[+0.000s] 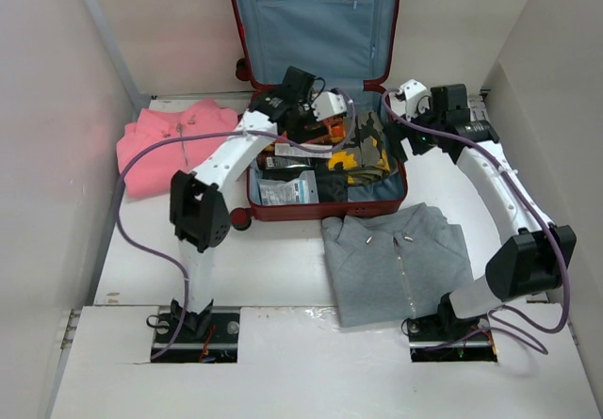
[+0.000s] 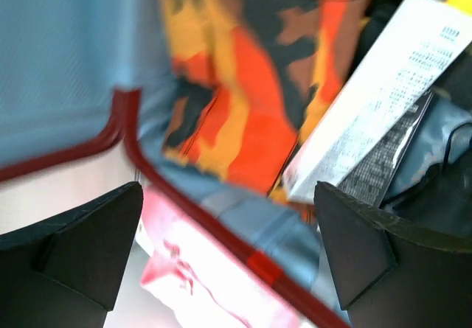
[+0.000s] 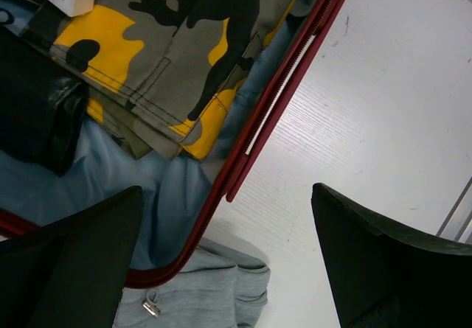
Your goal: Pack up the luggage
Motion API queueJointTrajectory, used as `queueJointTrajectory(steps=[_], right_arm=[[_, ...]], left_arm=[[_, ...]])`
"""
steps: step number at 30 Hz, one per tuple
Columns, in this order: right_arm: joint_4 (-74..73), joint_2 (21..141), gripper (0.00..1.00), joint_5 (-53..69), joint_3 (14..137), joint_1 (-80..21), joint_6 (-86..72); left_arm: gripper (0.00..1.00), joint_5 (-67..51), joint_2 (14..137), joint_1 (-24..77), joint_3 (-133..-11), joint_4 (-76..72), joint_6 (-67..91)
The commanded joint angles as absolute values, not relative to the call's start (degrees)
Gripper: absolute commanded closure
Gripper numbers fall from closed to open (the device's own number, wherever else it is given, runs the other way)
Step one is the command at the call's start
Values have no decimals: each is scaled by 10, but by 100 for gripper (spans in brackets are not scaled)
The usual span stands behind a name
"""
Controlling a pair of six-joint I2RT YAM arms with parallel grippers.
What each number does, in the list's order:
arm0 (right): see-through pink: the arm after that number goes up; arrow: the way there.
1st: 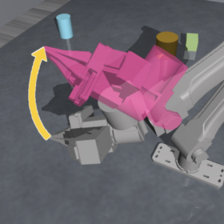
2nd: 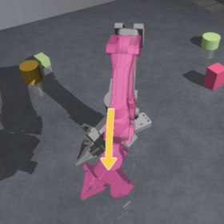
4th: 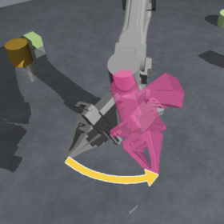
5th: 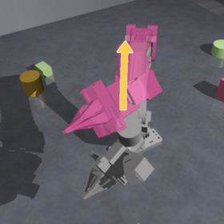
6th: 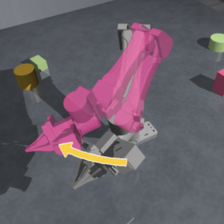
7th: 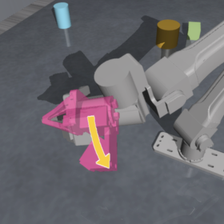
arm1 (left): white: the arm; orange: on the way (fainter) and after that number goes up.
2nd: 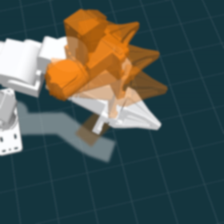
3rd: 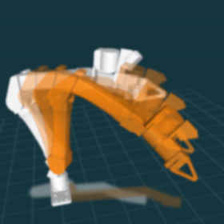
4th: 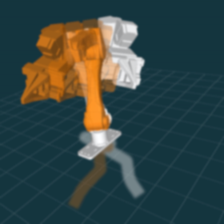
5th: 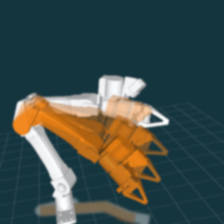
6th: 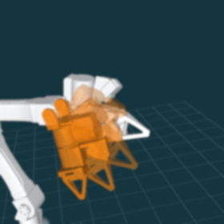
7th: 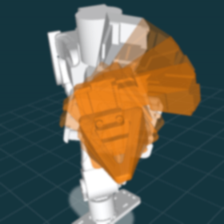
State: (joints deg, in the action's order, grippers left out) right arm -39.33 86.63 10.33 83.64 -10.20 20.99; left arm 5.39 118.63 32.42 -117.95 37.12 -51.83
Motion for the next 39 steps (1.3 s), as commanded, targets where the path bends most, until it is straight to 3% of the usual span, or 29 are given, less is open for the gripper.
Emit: queueJointTrajectory(steps=[1,3,5,7,12,16,17,20,23,25,27,29,34,39], right_arm=[[-372,834,0,122,836,-107,194],[-378,828,0,134,836,-85,173],[-386,815,0,165,820,-31,163],[-396,795,0,184,803,16,143],[-396,754,0,273,679,186,110],[-396,742,0,272,606,236,96],[-402,737,0,272,594,236,91],[-418,716,0,255,548,263,85],[-418,699,0,246,477,310,79],[-411,699,0,246,448,327,79],[-402,715,0,231,434,327,87],[-396,734,0,241,425,327,87],[-368,780,0,235,407,327,93],[-343,756,0,260,393,327,88]], left_arm=[[1,52,1107,311,-1130,340,-452],[9,29,1100,300,-1114,351,-397],[24,-45,1082,289,-1134,376,-360],[29,-93,1065,289,-1134,403,-340],[29,-99,957,321,-1030,389,-342],[11,-83,885,327,-971,360,-316],[0,-77,875,327,-977,359,-310],[0,-40,846,320,-1031,339,-266],[0,83,834,320,-1049,331,-155],[0,18,828,320,-1028,351,-161],[11,-92,810,320,-959,378,-191],[20,-126,805,342,-906,383,-186],[27,-130,765,398,-762,329,-104],[25,-55,765,426,-723,228,14]])
